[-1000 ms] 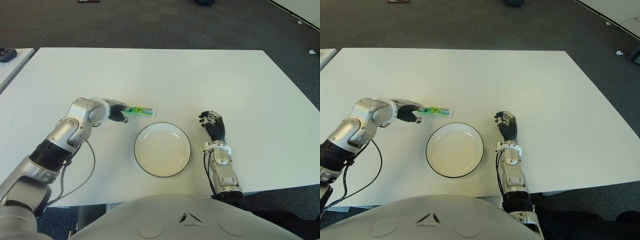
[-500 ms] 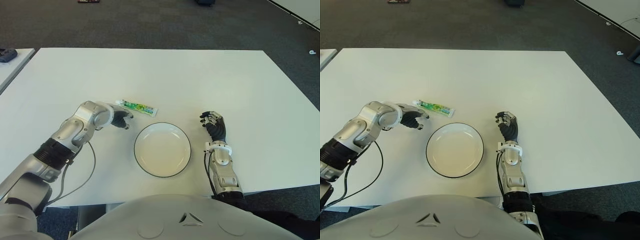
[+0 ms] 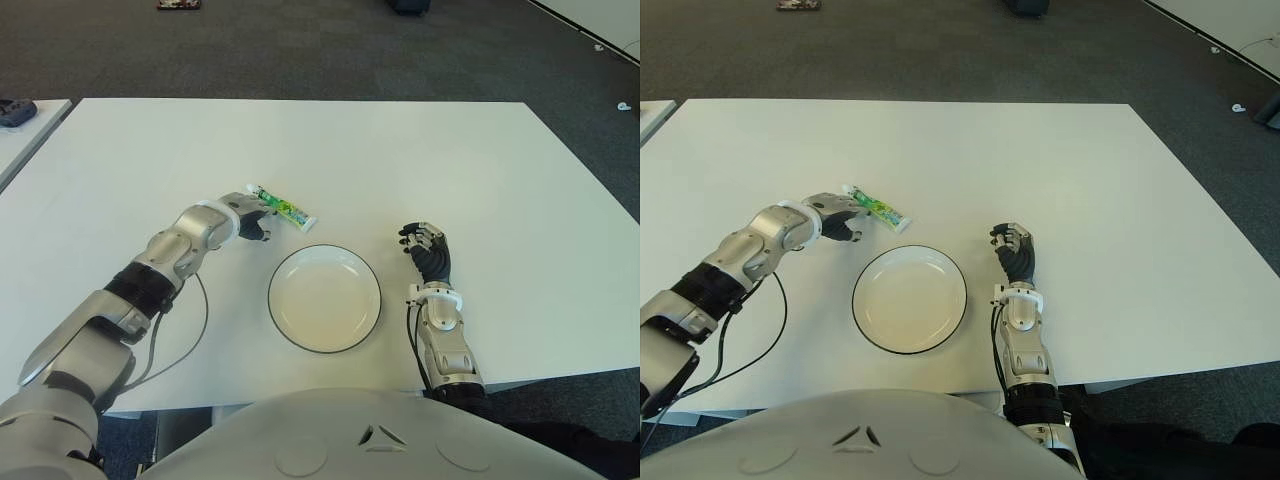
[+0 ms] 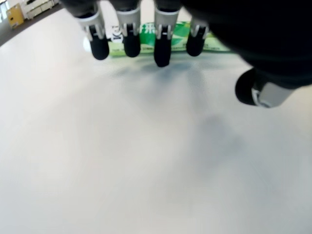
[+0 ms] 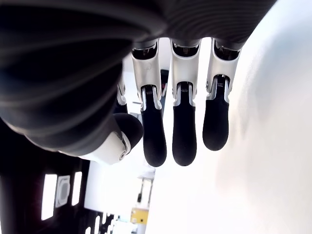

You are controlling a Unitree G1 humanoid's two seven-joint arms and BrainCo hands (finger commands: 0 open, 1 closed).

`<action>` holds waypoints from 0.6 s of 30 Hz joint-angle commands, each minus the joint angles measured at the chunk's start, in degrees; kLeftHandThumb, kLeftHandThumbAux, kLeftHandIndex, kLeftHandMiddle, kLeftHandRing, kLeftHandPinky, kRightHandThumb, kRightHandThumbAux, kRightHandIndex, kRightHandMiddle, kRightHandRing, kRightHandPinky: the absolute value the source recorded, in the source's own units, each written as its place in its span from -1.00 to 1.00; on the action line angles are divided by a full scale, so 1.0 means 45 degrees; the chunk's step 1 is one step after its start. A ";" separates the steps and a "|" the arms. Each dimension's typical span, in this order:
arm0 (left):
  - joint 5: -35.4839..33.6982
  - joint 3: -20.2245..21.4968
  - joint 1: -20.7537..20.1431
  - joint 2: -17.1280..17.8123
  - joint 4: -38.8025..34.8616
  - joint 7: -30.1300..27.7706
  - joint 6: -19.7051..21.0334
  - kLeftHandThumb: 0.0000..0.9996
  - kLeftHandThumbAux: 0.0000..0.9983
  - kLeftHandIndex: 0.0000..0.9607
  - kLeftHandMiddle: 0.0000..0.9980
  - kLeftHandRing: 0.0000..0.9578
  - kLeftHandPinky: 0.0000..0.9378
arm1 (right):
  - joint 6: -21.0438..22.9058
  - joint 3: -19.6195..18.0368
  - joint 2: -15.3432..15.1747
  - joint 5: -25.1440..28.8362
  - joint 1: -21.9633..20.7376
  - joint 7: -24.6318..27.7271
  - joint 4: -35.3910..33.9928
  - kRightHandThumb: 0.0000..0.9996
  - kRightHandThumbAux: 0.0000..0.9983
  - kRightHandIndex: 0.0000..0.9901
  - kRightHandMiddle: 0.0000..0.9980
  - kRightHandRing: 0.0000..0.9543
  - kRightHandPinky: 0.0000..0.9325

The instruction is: Put the toothpaste on the table into the plate.

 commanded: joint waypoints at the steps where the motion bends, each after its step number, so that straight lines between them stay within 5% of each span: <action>1: 0.0811 -0.1017 0.0641 -0.0702 0.2843 0.2467 -0.0208 0.04 -0.35 -1.00 -0.94 -0.99 -0.81 | 0.0274 -0.0014 0.0062 -0.0055 0.0124 0.0015 -0.0117 0.42 0.46 -0.14 -0.03 0.02 0.10; 13: 0.0349 -0.0228 0.0472 -0.0412 0.3088 0.7173 -0.0343 0.02 -0.47 -1.00 -0.93 -0.99 -0.80 | 0.0151 -0.0067 0.0071 -0.0005 0.0219 0.0017 -0.0166 0.42 0.46 -0.14 -0.03 0.02 0.09; 18: 0.0052 0.0348 0.0972 0.0179 0.1513 0.7293 -0.0433 0.03 -0.53 -1.00 -0.92 -0.97 -0.79 | 0.0127 -0.0050 0.0066 -0.0047 0.0226 0.0003 -0.0154 0.42 0.46 -0.14 -0.04 0.02 0.08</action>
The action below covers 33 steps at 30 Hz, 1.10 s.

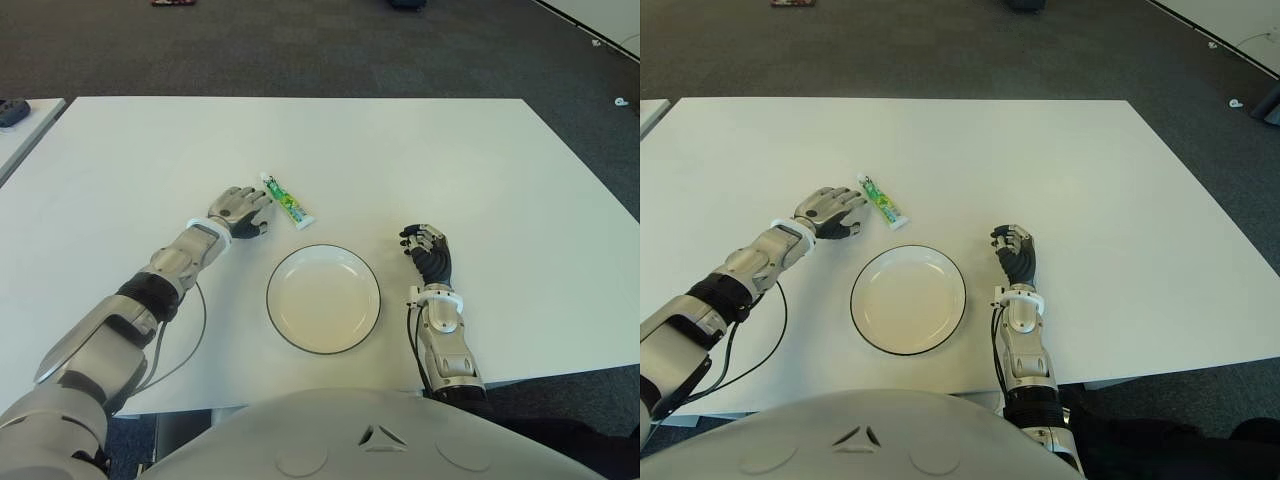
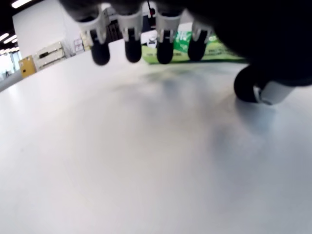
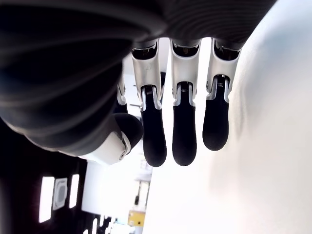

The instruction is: Put the toothpaste on the table into the plate.

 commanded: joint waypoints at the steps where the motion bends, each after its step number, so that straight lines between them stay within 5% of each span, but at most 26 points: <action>1: -0.0361 0.0617 0.0649 0.0650 -0.1589 0.0130 -0.0097 0.02 -0.54 -1.00 -0.92 -0.97 -0.80 | 0.0118 -0.0005 0.0032 -0.0091 -0.0008 -0.0008 -0.0020 0.42 0.46 -0.14 -0.04 0.02 0.09; 5: -0.0688 0.1279 0.1186 0.0905 -0.2998 0.0030 0.0023 0.02 -0.58 -1.00 -0.92 -0.96 -0.79 | 0.0211 0.0019 0.0015 -0.0154 -0.0045 -0.0030 0.0014 0.42 0.46 -0.14 -0.03 0.02 0.10; 19: -0.1093 0.2591 0.1701 0.1243 -0.4093 0.1315 -0.0680 0.11 -0.60 -1.00 -0.90 -0.86 -0.62 | 0.0233 0.0038 -0.0029 -0.0177 -0.0103 -0.0015 0.0081 0.42 0.46 -0.14 -0.02 0.03 0.10; 27: -0.0918 0.3002 0.1535 0.1275 -0.5005 0.1366 -0.0786 0.13 -0.58 -1.00 -0.87 -0.79 -0.57 | 0.0437 0.0027 -0.0010 -0.0222 -0.0149 -0.0069 0.0129 0.42 0.46 -0.14 -0.05 0.00 0.05; 33: -0.0048 0.2790 0.0890 0.1344 -0.4264 0.2577 -0.1158 0.10 -0.60 -1.00 -0.82 -0.77 -0.56 | 0.0630 0.0055 0.0038 -0.0207 -0.0150 -0.0052 0.0038 0.42 0.46 -0.14 -0.05 0.00 0.07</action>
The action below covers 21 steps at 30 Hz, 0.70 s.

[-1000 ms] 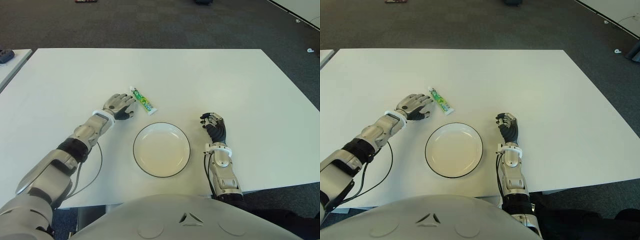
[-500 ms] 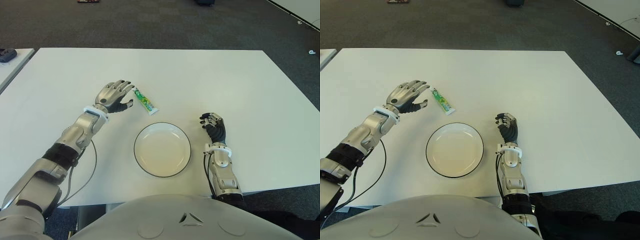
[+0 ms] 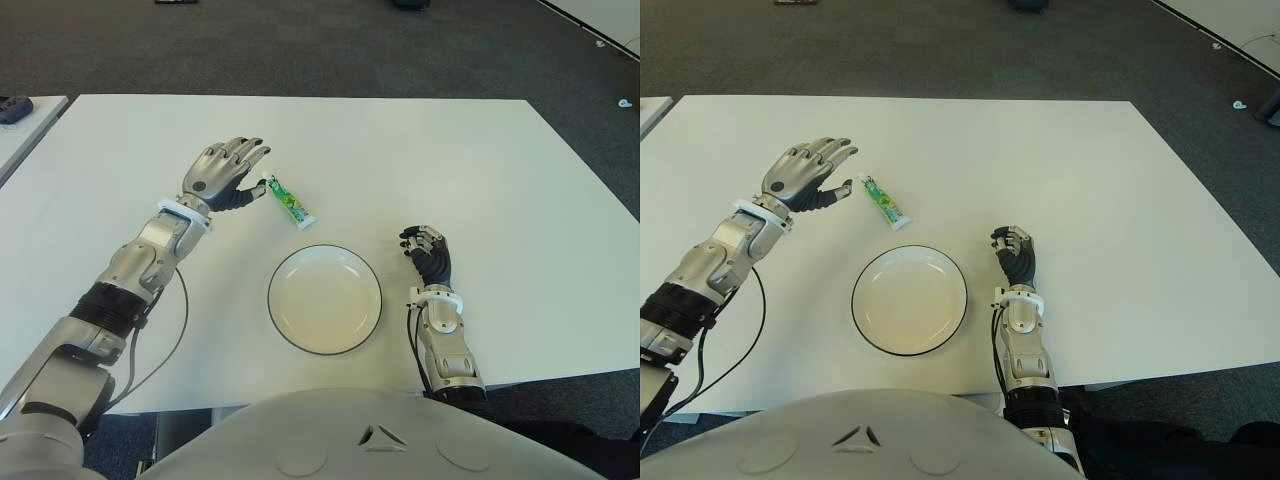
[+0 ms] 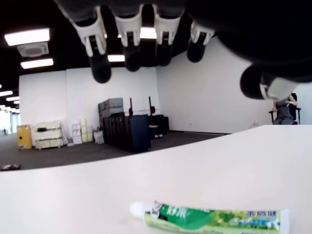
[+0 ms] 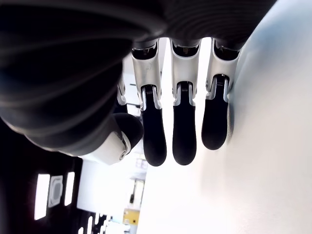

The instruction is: Put the toothpaste on the table into the plate.

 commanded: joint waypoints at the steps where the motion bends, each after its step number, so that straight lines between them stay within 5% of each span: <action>1: 0.0684 -0.0229 -0.0593 0.0095 0.0737 0.0881 -0.0291 0.09 -0.61 -1.00 -0.82 -0.77 -0.57 | 0.0393 0.0029 0.0046 -0.0137 -0.0105 -0.0007 0.0030 0.42 0.46 -0.14 -0.05 0.00 0.07; 10: 0.1679 -0.1178 -0.2310 -0.0129 0.3315 0.2522 -0.1010 -0.06 -0.67 -1.00 -0.96 -0.95 -0.82 | 0.0356 0.0071 -0.0029 -0.0194 -0.0132 0.0035 0.0064 0.42 0.46 -0.14 -0.05 0.01 0.08; 21: 0.2431 -0.3259 -0.4907 -0.0650 0.6943 0.2295 -0.2401 -0.25 -0.67 -1.00 -1.00 -1.00 -0.99 | 0.0312 0.0086 0.0048 -0.0197 -0.0123 -0.0012 0.0015 0.42 0.46 -0.14 -0.04 0.01 0.07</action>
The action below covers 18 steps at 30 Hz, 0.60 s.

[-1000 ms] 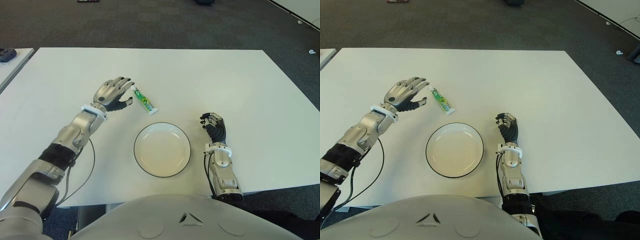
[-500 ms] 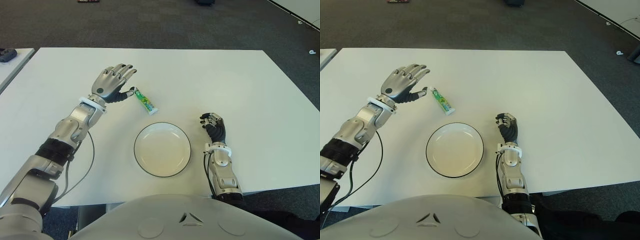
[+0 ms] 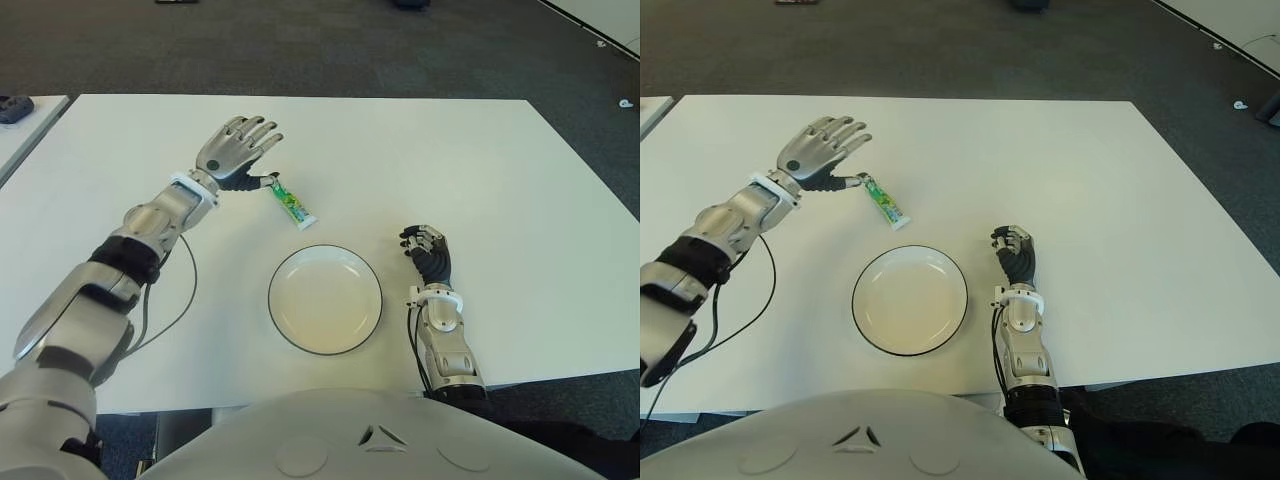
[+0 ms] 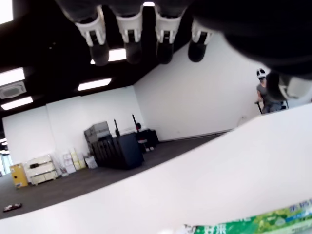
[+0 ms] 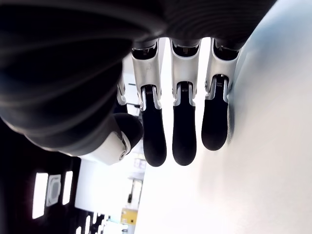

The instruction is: Put the toothpaste on the table into the plate.

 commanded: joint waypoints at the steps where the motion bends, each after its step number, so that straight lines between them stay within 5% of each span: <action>1: 0.0614 -0.0981 -0.0938 -0.0092 0.1239 -0.0195 -0.0698 -0.27 -0.66 -1.00 -1.00 -1.00 -0.99 | 0.0212 0.0048 0.0063 -0.0123 -0.0051 -0.0020 0.0013 0.42 0.46 -0.14 -0.04 0.01 0.07; 18: 0.1424 -0.3401 -0.2861 -0.0702 0.3926 -0.0712 -0.2152 -0.33 -0.53 -1.00 -1.00 -1.00 -0.93 | -0.0279 0.0068 0.0134 -0.0035 0.0035 -0.0101 0.0090 0.41 0.46 -0.14 -0.04 0.01 0.10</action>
